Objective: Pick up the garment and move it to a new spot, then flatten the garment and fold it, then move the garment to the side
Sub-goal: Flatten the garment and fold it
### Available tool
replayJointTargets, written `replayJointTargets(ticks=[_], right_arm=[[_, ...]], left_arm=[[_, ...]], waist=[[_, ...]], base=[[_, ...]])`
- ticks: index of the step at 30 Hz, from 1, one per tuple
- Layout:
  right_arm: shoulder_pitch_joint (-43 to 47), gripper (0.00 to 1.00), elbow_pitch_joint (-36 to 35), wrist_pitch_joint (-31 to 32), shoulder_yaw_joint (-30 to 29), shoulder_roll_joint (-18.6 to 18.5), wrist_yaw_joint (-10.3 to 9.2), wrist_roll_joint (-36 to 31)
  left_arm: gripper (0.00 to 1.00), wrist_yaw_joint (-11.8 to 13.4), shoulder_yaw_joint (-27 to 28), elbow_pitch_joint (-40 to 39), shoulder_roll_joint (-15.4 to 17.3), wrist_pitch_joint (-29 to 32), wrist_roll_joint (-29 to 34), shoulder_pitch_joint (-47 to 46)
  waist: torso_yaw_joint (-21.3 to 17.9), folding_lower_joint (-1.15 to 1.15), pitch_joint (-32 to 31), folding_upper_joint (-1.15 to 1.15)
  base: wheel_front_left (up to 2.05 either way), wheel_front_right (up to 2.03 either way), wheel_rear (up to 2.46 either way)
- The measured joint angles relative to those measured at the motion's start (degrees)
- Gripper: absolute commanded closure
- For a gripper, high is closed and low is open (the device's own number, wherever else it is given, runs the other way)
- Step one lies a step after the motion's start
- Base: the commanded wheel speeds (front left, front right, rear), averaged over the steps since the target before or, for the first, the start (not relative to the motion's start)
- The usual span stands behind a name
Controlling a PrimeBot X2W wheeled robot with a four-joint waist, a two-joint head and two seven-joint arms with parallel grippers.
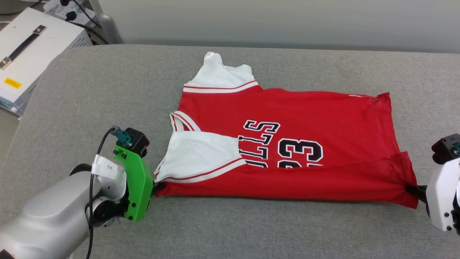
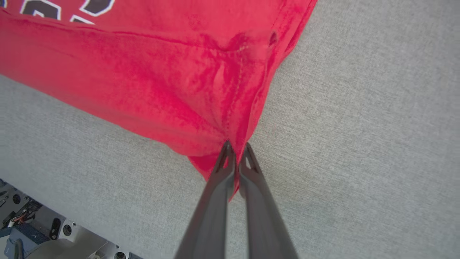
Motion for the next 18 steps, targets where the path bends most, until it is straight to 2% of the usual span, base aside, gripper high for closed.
replayJointTargets(ticks=[6,10,18], right_arm=[[6.06,1.0,-4.28,0.59,-3.13,-1.76,0.0,0.32],[10.04,1.0,-6.01,1.65,-5.23,-1.82,0.0,0.47],[13.44,1.0,-5.5,3.37,-7.9,0.81,0.0,0.52]], left_arm=[[1.0,0.02,-0.82,-5.12,3.0,0.01,-0.43,3.75],[1.0,0.98,-1.19,-7.72,3.58,0.02,-0.35,5.8],[1.0,2.1,-1.43,-8.02,3.53,-0.18,-0.18,8.0]], waist=[[-0.35,0.0,-2.29,0.0],[-0.47,0.0,-2.49,0.0],[-0.64,0.0,-0.42,0.0]], base=[[0.0,0.0,0.0],[0.0,0.0,0.0],[0.0,0.0,0.0]])
